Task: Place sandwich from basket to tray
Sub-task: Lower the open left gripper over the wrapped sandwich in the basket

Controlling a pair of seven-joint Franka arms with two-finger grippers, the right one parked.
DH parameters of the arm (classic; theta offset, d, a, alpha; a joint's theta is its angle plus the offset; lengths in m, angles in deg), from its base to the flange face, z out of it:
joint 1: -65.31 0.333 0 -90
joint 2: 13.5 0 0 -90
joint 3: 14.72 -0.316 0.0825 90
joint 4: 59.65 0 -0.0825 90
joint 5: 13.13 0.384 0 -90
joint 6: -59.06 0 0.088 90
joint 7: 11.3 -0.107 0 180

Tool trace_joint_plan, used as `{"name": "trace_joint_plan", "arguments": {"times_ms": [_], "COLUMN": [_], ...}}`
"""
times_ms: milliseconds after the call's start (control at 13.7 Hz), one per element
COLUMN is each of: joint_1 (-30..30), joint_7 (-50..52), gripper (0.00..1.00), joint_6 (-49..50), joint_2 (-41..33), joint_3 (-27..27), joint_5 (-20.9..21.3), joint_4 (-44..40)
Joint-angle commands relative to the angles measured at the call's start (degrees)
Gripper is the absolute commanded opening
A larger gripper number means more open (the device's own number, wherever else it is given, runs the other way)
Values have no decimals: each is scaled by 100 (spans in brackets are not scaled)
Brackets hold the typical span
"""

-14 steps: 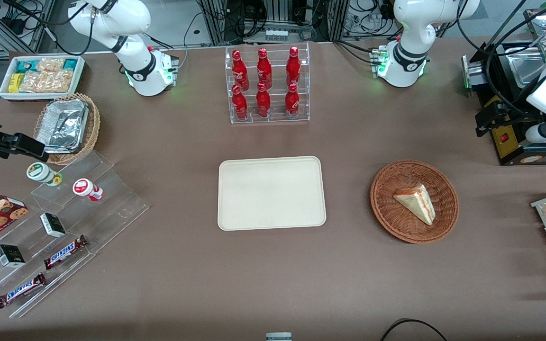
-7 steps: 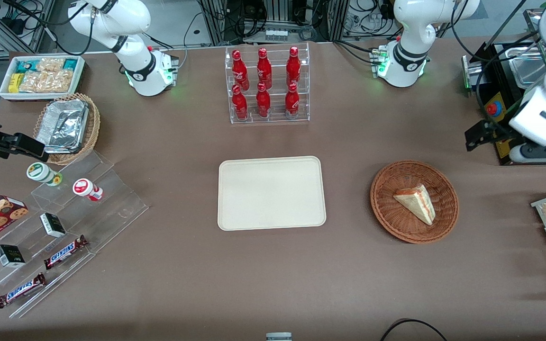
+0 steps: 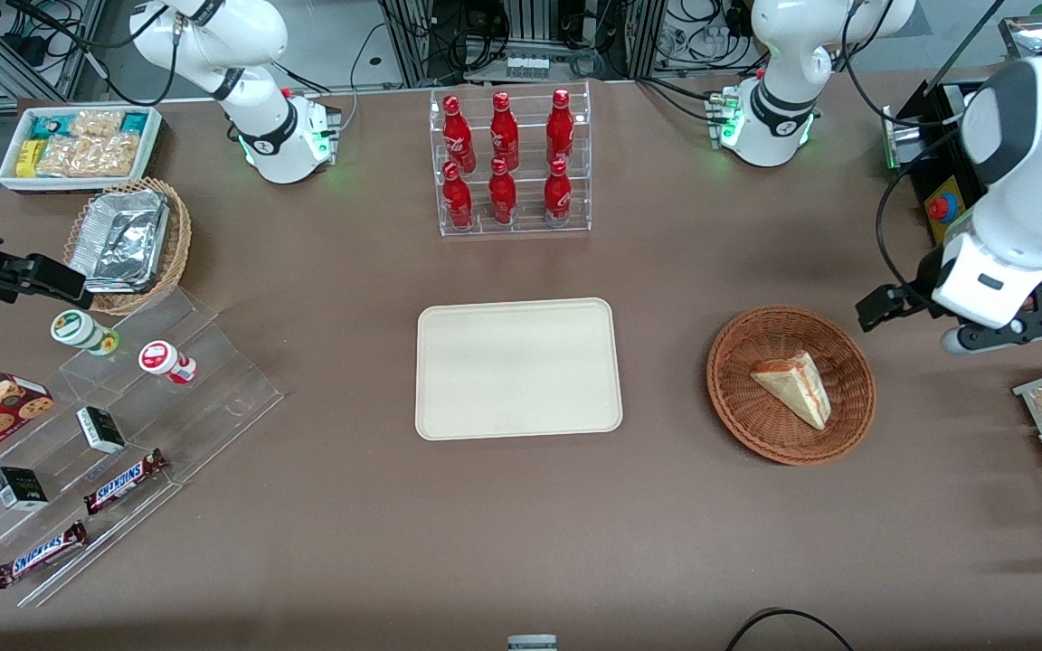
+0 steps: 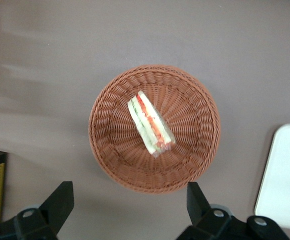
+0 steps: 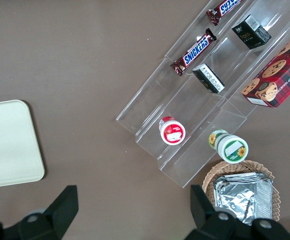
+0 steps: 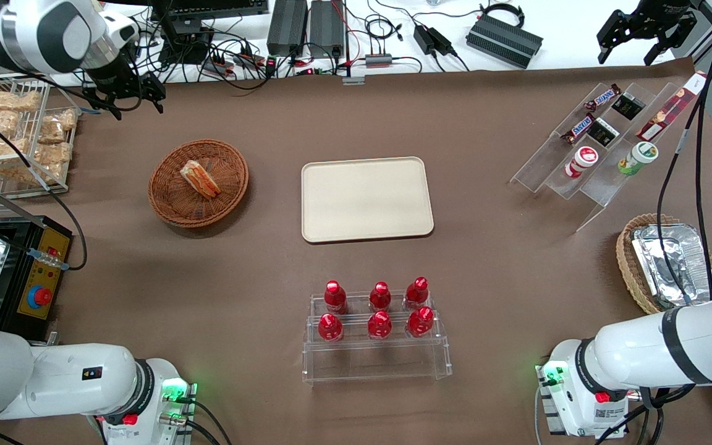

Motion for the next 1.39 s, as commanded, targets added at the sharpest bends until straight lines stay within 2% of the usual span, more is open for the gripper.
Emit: {"name": "trace_joint_plan", "arguments": {"times_ms": [0,439,1317], "joint_1": [81,46,-77], "joint_7": [706,2043,2361], "gripper": [100,100,100], "joint_6": [-646,-2088,-2872], "joint_2": [-140,35,888], "joint_3": [39,47,100], "joint_5": [-274,-328,-319], "joint_4": [622,1616,1793]}}
